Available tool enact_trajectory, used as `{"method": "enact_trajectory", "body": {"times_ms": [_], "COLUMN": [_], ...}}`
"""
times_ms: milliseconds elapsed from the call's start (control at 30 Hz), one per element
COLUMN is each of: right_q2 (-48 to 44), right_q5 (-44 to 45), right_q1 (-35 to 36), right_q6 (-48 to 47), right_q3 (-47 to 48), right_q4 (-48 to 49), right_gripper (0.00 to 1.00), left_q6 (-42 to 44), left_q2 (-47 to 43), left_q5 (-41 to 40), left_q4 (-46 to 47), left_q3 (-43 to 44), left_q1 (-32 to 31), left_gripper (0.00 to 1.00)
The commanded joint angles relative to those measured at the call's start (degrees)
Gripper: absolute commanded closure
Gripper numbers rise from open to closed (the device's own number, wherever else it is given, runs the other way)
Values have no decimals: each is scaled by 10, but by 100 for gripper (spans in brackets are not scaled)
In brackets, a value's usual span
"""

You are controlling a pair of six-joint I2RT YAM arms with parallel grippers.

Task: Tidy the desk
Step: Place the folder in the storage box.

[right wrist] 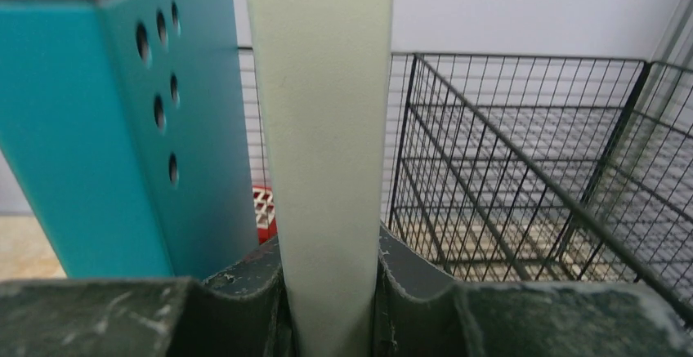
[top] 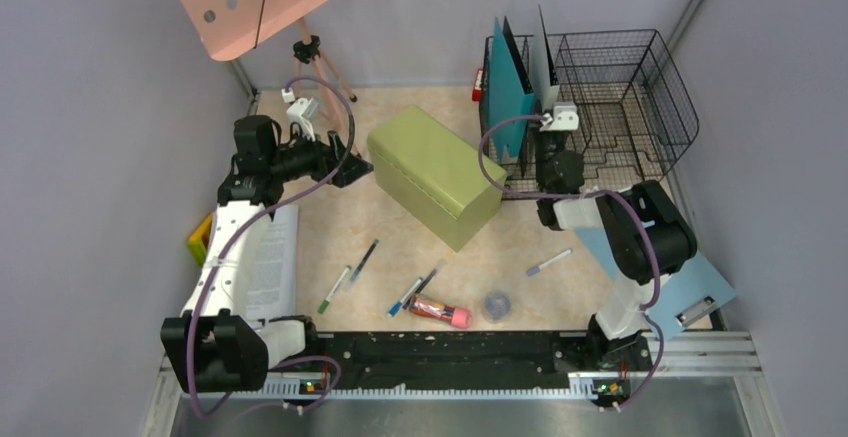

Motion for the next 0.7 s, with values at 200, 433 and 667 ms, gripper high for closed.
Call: {"method": "enact_trajectory", "body": {"times_ms": [200, 433, 667], "right_q2": [-20, -106, -232], "right_q5": [27, 40, 11], "right_q1": [14, 14, 14], "right_q6": [44, 56, 56], "right_q3": [-19, 18, 88], "right_q4": [-40, -188, -437], "right_gripper": [79, 38, 5], "left_q6": [-2, 13, 34], "left_q2": [-22, -29, -57], "left_q5": [-17, -96, -155], "left_q4": [19, -38, -79], "left_q3": [9, 44, 59], "left_q1": [3, 3, 3], "left_gripper": [2, 2, 2]}}
